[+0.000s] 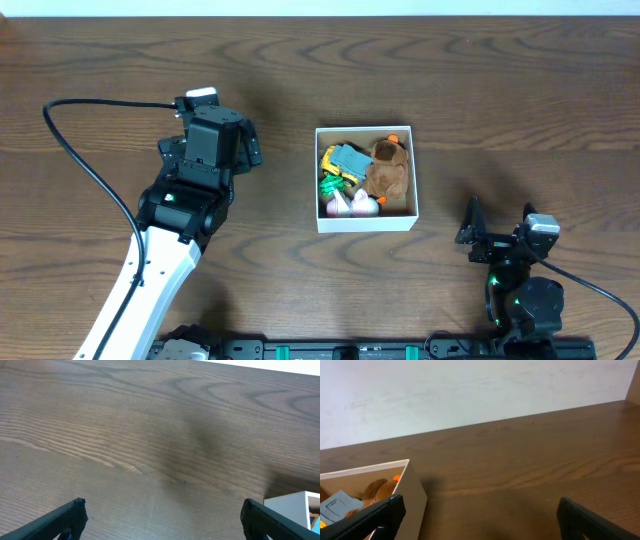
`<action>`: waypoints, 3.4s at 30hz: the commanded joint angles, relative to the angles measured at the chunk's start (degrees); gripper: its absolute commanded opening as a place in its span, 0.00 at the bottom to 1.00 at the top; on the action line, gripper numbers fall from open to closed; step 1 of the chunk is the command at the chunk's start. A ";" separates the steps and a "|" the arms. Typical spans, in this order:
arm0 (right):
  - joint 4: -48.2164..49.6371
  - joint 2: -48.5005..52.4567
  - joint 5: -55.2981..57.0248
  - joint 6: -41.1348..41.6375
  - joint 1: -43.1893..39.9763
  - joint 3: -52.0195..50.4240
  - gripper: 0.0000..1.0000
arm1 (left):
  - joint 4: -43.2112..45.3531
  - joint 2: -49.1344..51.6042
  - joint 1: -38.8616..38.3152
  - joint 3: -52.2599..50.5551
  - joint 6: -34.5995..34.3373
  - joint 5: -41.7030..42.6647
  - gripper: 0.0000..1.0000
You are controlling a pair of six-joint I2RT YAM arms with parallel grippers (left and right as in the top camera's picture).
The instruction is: Pack container
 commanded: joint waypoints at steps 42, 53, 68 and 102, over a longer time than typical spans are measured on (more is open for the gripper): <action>0.22 -0.61 -0.55 -0.98 -0.59 -0.52 0.99 | -10.60 -59.74 7.30 0.28 0.02 -0.87 0.98; 0.22 -0.61 -0.55 -0.98 -0.59 -0.52 0.99 | -16.94 -68.81 15.54 -10.29 -1.90 1.84 0.98; 0.22 -0.61 -0.55 -0.98 -0.59 -0.52 0.99 | 1.42 -68.74 16.79 -36.24 -6.51 4.70 0.98; 0.22 -0.61 -0.55 -0.98 -0.59 -0.52 0.99 | 19.74 -68.76 16.79 -55.95 23.69 17.49 0.98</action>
